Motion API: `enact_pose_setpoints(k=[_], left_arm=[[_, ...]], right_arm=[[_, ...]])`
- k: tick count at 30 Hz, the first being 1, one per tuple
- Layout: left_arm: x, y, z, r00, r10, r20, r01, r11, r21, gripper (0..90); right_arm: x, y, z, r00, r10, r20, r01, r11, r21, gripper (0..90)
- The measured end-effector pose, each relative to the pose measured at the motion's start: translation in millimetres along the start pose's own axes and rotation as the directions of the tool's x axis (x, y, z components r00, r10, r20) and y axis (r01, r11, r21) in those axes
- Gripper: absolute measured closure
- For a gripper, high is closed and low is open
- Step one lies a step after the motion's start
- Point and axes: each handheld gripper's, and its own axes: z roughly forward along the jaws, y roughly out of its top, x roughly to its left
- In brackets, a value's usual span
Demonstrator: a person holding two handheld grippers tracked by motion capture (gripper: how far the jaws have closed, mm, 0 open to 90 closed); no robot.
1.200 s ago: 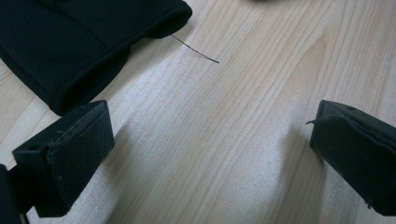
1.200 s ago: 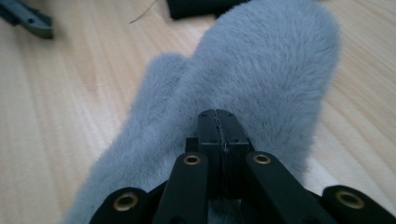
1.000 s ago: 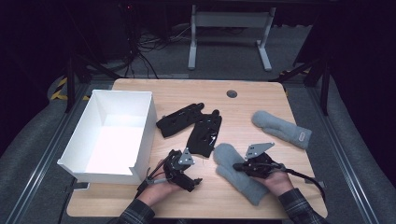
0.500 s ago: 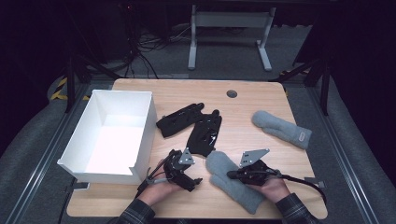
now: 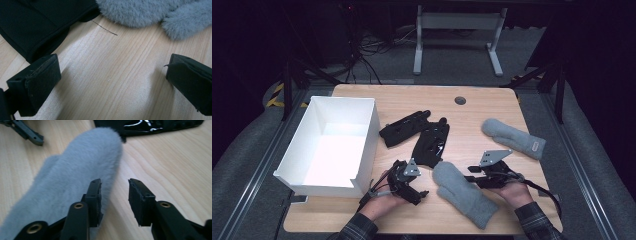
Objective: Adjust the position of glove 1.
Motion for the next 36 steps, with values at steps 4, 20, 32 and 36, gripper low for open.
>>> enact_pose_setpoints(k=[4,20,32,36], left_arm=[[-0.1,0.1,0.1,1.0,0.0,-0.001,0.0,1.0,0.0,0.0],[-0.1,0.4,0.3,1.0,0.001,0.0,-0.001,1.0,0.0,0.0],[-0.1,0.3,0.4,1.0,0.001,-0.001,-0.001,1.0,-0.001,0.0],[-0.1,0.4,0.3,1.0,0.001,0.0,-0.001,1.0,0.0,0.0]], right_arm=[[-11.3,-3.0,-5.1,0.9998,0.012,0.018,-0.012,1.0,0.0,70.3],[-69.3,-14.0,-37.1,0.987,0.102,0.124,-0.098,0.994,-0.043,81.2],[-119.5,-22.7,-52.7,0.9535,0.194,0.231,-0.182,0.981,-0.073,90.0],[-137.0,-23.1,-56.8,0.9371,0.226,0.266,-0.211,0.974,-0.083,90.0]])
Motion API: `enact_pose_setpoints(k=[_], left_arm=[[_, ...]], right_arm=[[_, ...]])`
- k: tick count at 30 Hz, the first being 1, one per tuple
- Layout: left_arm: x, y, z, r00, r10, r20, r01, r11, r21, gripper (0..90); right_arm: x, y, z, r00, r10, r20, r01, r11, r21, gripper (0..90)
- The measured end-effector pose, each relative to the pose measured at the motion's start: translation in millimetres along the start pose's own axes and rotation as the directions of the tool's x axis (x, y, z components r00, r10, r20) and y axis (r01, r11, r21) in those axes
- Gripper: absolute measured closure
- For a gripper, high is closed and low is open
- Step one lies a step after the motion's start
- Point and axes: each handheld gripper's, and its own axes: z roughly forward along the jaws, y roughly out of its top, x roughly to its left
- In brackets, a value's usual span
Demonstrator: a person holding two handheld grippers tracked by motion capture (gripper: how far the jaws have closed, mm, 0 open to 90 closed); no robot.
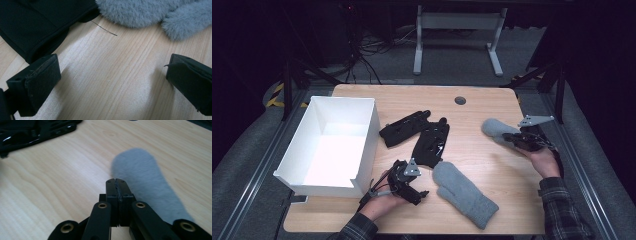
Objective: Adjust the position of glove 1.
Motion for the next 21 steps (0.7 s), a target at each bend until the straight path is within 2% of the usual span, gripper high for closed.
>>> enact_pose_setpoints(k=[5,9,16,20,21], left_arm=[[0.0,0.0,0.0,1.0,0.0,0.0,0.0,1.0,0.0,0.0],[-0.1,0.0,0.0,1.0,0.0,0.0,0.0,1.0,-0.001,0.1],[-0.1,0.0,0.0,1.0,0.0,-0.001,0.0,1.0,-0.001,0.1],[-0.1,0.0,0.1,1.0,0.0,-0.001,0.0,1.0,-0.001,0.1],[-0.1,0.0,0.1,1.0,0.0,-0.001,0.0,1.0,-0.001,0.1]], right_arm=[[-18.3,2.9,-1.4,0.9981,0.041,0.045,-0.041,0.999,0.0,90.0],[-28.6,-0.9,2.1,0.9961,0.064,0.061,-0.065,0.998,0.017,90.0],[-38.8,-15.5,17.7,0.9919,0.092,0.087,-0.098,0.993,0.069,90.0],[-39.9,-23.4,30.3,0.9911,0.081,0.105,-0.094,0.988,0.125,90.0],[-39.3,-24.7,32.4,0.9909,0.075,0.112,-0.089,0.988,0.124,90.0]])
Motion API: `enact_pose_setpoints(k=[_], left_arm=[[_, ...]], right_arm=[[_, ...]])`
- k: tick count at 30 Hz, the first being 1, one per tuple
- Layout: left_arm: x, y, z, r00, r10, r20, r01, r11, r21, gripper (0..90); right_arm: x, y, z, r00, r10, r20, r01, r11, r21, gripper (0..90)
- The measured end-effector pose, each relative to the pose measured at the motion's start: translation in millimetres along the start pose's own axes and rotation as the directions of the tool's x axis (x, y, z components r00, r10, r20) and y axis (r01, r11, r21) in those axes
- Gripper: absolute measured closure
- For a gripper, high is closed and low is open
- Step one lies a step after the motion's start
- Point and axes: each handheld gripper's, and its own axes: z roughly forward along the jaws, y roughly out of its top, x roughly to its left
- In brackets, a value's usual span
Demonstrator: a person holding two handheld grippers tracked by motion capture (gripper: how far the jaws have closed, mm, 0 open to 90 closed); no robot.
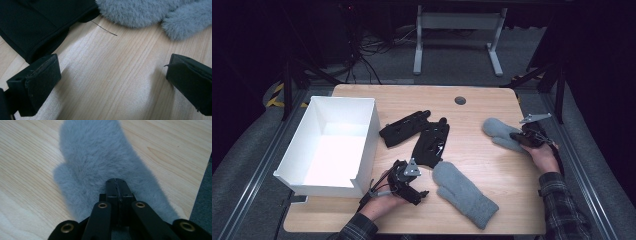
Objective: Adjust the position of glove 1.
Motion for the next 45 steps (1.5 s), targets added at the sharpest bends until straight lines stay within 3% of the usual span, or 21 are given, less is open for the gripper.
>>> enact_pose_setpoints(k=[4,8,10,13,15,19,21,23,24,26,28,36,45], left_arm=[[0.0,0.0,0.0,1.0,0.0,0.0,0.0,1.0,0.0,0.1],[0.1,0.0,0.0,1.0,0.0,0.0,0.0,1.0,0.0,0.1],[0.1,0.0,0.0,1.0,0.0,0.0,0.0,1.0,0.0,0.1],[0.0,0.0,0.0,1.0,0.0,-0.001,0.0,1.0,0.0,0.1],[0.1,0.0,0.0,1.0,0.0,-0.001,0.0,1.0,0.0,0.1],[0.0,0.0,0.0,1.0,-0.001,-0.001,0.001,1.0,0.0,0.2],[0.0,0.0,0.0,1.0,0.0,-0.001,0.0,1.0,0.0,0.2],[0.0,0.0,0.0,1.0,0.0,-0.001,0.0,1.0,0.0,0.2],[0.0,0.0,0.0,1.0,0.0,-0.001,0.0,1.0,0.0,0.2],[0.0,0.0,0.0,1.0,0.0,-0.001,0.0,1.0,0.0,0.2],[0.0,0.0,0.0,1.0,0.0,-0.001,0.0,1.0,0.0,0.2],[0.1,0.0,0.0,1.0,0.0,-0.001,0.0,1.0,0.0,0.2],[0.0,0.0,0.0,1.0,-0.001,-0.001,0.001,1.0,0.0,0.2]], right_arm=[[2.5,-1.1,2.5,0.9997,-0.016,0.017,0.016,1.0,0.002,90.0],[-0.1,0.9,-3.4,0.9999,-0.01,-0.004,0.01,1.0,-0.024,86.4],[-3.1,3.6,-9.6,0.9999,-0.011,-0.002,0.011,0.999,-0.045,75.8],[-5.6,7.2,-13.1,1.0,-0.007,-0.004,0.007,0.999,-0.04,56.6],[-9.1,8.8,-12.8,0.9998,0.0,-0.018,-0.001,0.999,-0.033,48.3],[-11.6,7.5,-7.2,0.9996,0.001,-0.029,-0.001,1.0,0.01,48.6],[-11.8,6.2,-3.2,0.9996,-0.006,-0.026,0.006,0.999,0.035,53.6],[-11.6,4.0,2.2,0.9995,-0.011,-0.031,0.012,0.998,0.059,64.4],[-11.6,4.0,2.2,0.9995,-0.011,-0.031,0.012,0.998,0.059,64.4],[-9.5,2.7,2.4,0.9995,-0.019,-0.025,0.02,0.998,0.051,77.8],[-7.8,1.8,1.6,0.9994,-0.029,-0.018,0.029,0.999,0.043,83.0],[-4.1,2.0,-11.8,0.9991,-0.009,-0.042,0.009,1.0,-0.011,85.8],[9.9,2.6,-31.8,0.9973,0.017,-0.071,-0.022,0.998,-0.064,86.0]])
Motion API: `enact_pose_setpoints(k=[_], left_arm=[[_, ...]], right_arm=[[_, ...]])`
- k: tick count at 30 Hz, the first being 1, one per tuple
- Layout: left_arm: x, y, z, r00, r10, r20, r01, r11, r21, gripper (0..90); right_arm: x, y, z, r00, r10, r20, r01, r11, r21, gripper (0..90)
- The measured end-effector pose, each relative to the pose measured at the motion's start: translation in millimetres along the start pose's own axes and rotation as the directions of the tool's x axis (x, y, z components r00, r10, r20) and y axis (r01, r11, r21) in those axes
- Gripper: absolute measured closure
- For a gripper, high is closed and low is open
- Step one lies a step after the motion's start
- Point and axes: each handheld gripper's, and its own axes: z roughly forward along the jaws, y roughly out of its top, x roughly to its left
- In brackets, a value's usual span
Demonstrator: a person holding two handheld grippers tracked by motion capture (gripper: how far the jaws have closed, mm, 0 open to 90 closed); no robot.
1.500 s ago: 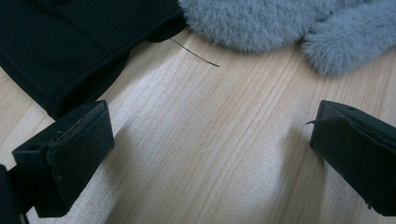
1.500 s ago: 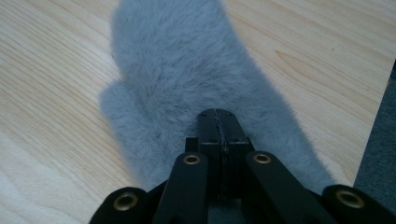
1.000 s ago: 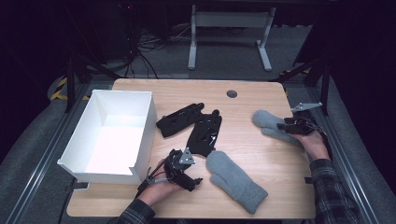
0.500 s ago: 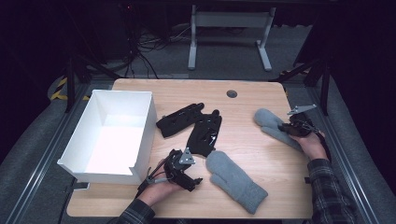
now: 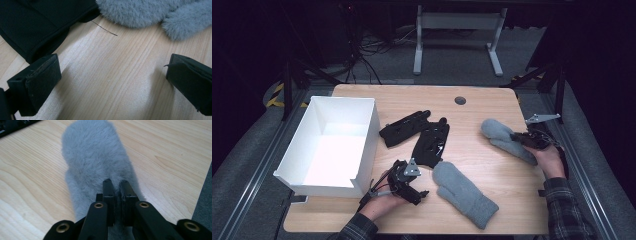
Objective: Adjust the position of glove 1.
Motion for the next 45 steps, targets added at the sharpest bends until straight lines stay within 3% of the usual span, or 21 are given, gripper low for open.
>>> enact_pose_setpoints(k=[6,11,28,32,34,36,39,41,45], left_arm=[[0.0,0.0,0.0,1.0,0.0,-0.001,0.0,1.0,-0.001,0.2],[-0.1,0.0,0.0,1.0,0.0,-0.001,0.0,1.0,0.0,0.2],[-0.1,-0.1,0.0,1.0,-0.001,-0.002,0.001,1.0,-0.001,0.2],[-0.1,-0.1,0.0,1.0,0.0,-0.001,0.0,1.0,0.0,0.2],[-0.1,-0.1,0.0,1.0,-0.001,-0.002,0.001,1.0,0.0,0.2],[-0.1,-0.1,0.0,1.0,0.0,-0.002,0.0,1.0,0.0,0.2],[-0.1,-0.1,-0.1,1.0,-0.001,-0.002,0.001,1.0,0.0,0.2],[-0.1,-0.1,0.0,1.0,-0.001,-0.002,0.001,1.0,0.0,0.2],[-0.1,-0.1,0.0,1.0,0.0,-0.002,0.0,1.0,0.0,0.2]], right_arm=[[16.3,4.7,-15.9,1.0,-0.005,-0.001,0.005,1.0,-0.026,86.0],[32.7,8.7,-27.5,0.9998,-0.022,0.002,0.022,1.0,-0.014,86.0],[95.3,8.4,-54.4,0.9896,-0.107,-0.097,0.103,0.994,-0.045,87.5],[110.1,9.0,-56.8,0.9836,-0.133,-0.122,0.129,0.991,-0.043,87.8],[125.0,9.6,-58.6,0.9767,-0.156,-0.147,0.151,0.988,-0.044,87.8],[128.4,9.8,-58.6,0.9746,-0.163,-0.154,0.158,0.987,-0.042,87.8],[148.1,12.3,-59.8,0.962,-0.193,-0.193,0.189,0.981,-0.04,87.8],[151.5,12.8,-60.4,0.9596,-0.199,-0.199,0.195,0.98,-0.04,87.8],[171.9,16.3,-59.2,0.9435,-0.231,-0.237,0.229,0.973,-0.037,87.8]])
